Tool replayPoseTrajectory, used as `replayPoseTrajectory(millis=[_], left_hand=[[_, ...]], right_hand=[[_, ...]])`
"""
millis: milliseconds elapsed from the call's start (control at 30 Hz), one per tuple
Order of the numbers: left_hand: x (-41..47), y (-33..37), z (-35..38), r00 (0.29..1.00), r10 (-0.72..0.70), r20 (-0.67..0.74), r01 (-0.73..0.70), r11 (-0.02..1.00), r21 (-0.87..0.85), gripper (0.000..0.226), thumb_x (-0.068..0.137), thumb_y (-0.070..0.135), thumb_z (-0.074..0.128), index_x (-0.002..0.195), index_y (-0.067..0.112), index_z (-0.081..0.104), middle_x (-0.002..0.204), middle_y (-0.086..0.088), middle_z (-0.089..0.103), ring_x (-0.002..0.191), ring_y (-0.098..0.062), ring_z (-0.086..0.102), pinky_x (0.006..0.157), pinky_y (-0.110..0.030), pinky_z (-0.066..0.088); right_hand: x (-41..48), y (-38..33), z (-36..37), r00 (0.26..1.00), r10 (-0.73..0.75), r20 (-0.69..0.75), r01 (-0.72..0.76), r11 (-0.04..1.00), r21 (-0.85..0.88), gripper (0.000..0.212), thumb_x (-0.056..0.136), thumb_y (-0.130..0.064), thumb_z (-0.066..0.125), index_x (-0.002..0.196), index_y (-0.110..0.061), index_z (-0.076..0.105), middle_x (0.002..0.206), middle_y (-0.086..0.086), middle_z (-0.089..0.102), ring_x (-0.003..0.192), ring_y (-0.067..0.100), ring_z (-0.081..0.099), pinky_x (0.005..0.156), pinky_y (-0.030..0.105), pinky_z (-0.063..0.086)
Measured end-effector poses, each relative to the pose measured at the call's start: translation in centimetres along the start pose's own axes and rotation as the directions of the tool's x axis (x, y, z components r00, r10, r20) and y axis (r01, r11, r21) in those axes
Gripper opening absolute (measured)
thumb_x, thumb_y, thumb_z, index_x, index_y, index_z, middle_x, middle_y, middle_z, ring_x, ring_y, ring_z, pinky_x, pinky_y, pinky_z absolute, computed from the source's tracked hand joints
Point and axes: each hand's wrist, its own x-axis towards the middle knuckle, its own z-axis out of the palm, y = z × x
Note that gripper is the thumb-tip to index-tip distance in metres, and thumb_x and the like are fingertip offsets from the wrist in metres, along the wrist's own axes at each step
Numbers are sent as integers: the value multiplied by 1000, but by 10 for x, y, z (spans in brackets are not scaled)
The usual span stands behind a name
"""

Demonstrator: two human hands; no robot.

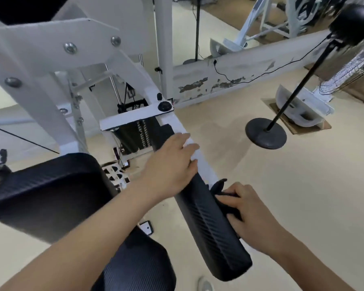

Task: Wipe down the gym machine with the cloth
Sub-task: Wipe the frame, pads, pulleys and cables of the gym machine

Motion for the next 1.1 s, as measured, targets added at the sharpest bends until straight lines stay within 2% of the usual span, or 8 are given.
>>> replayPoseTrajectory(millis=[133, 233, 400, 600, 700, 867, 1000, 1100], left_hand=[[-23, 47, 40, 990, -143, 1, 141, 978, 156, 42, 99, 21, 36, 138, 14, 49, 158, -6, 25, 149, -22, 6, 119, -38, 2], [-22, 60, 44, 955, -283, -86, 290, 953, 83, 44, 99, 16, 37, 142, 10, 43, 159, -8, 22, 149, -21, 6, 121, -37, 4], [-39, 92, 45, 875, -477, -83, 473, 879, -63, 59, 98, 29, 44, 151, 13, 24, 162, -8, 4, 149, -21, -3, 120, -35, 7], [-62, 92, 44, 872, -485, -69, 453, 853, -260, 59, 98, 34, 51, 151, 23, 29, 161, 11, 9, 145, -2, -4, 111, -18, 1], [-64, 98, 48, 866, -492, -88, 459, 852, -253, 57, 99, 32, 50, 151, 22, 29, 161, 10, 10, 147, -4, -3, 112, -20, 3], [-68, 106, 58, 852, -504, -143, 471, 856, -214, 53, 101, 31, 44, 150, 18, 30, 161, 4, 14, 149, -14, 1, 119, -30, 8], [-80, 117, 60, 855, -490, -169, 454, 865, -213, 51, 102, 29, 43, 150, 17, 31, 161, 3, 16, 149, -15, 5, 116, -25, 7], [-93, 122, 59, 864, -485, -138, 449, 864, -228, 50, 102, 30, 40, 150, 19, 30, 161, 5, 15, 148, -14, 6, 118, -25, 10]], right_hand=[[3, 18, 2, 997, -76, -19, 77, 996, 52, 43, 81, -18, 54, 118, -38, 64, 104, -11, 47, 99, 13, 37, 88, 27, 42], [64, 18, 4, 995, -98, -31, 99, 995, 29, 43, 85, -9, 59, 126, -21, 63, 118, 4, 50, 108, 27, 40, 98, 36, 38], [113, 14, 2, 995, -98, -22, 100, 992, 80, 50, 90, -6, 55, 137, -20, 53, 134, 11, 44, 122, 31, 39, 109, 31, 27], [-6, 40, -9, 964, -250, 91, 238, 963, 129, 42, 84, -37, 53, 125, -39, 57, 128, -10, 43, 118, 18, 42, 99, 35, 42], [-47, 46, -3, 970, -243, -2, 243, 966, 94, 36, 86, -27, 63, 122, -34, 62, 123, -10, 48, 113, 17, 47, 92, 36, 49], [11, 32, 9, 976, -77, -204, 89, 995, 49, 35, 90, -29, 62, 126, -28, 62, 127, -1, 51, 114, 24, 48, 87, 46, 48], [62, 7, 9, 987, 5, -158, -17, 997, -72, 38, 97, -35, 49, 135, -30, 52, 139, 1, 41, 127, 25, 34, 95, 47, 42], [10, 15, 12, 981, -70, -182, 51, 993, -106, 35, 95, -35, 48, 130, -35, 53, 129, -4, 44, 118, 23, 42, 87, 44, 46]])
